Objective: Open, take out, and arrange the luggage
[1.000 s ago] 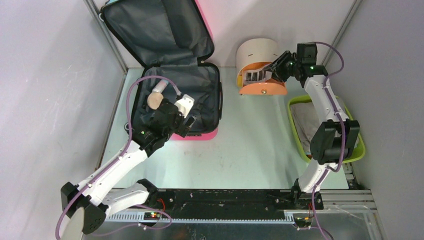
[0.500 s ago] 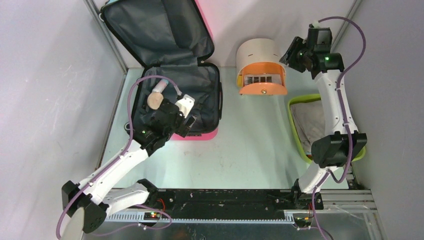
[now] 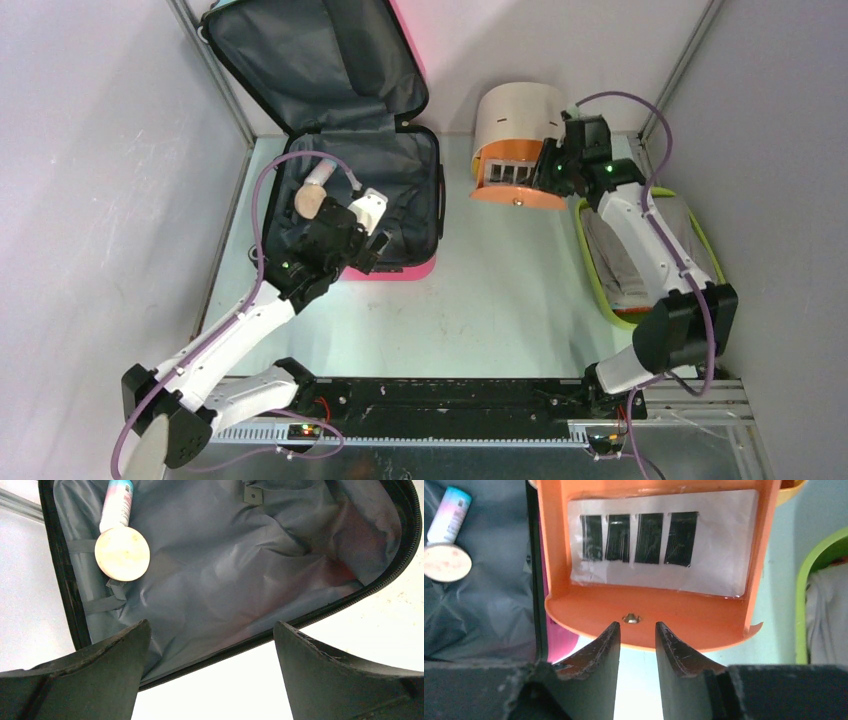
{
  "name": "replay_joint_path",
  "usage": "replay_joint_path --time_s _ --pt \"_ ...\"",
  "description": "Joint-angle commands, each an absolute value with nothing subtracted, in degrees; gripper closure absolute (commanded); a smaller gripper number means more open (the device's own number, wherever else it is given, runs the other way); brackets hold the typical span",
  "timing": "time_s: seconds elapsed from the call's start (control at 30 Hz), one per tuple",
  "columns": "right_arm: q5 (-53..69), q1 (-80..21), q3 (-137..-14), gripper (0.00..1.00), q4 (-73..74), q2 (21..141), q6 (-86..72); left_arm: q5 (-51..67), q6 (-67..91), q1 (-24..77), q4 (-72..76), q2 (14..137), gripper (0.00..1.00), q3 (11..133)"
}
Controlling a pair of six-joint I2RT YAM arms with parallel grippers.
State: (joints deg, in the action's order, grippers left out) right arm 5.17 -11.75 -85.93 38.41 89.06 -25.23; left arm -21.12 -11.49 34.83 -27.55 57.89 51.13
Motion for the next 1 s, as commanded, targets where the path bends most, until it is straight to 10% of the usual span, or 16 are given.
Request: replay_joint_path --time_s 0.0,0.97 --pt "1.9 -15.3 -79.0 0.66 32.7 81.1 -27.8 -22.7 -10.7 34.8 -26.3 56.2 0.00 52.3" --pt "-7.4 -23.6 -73.5 0.63 28.1 75.1 -27.9 -22.7 -10.4 34.8 -26.6 55.5 0.00 52.4"
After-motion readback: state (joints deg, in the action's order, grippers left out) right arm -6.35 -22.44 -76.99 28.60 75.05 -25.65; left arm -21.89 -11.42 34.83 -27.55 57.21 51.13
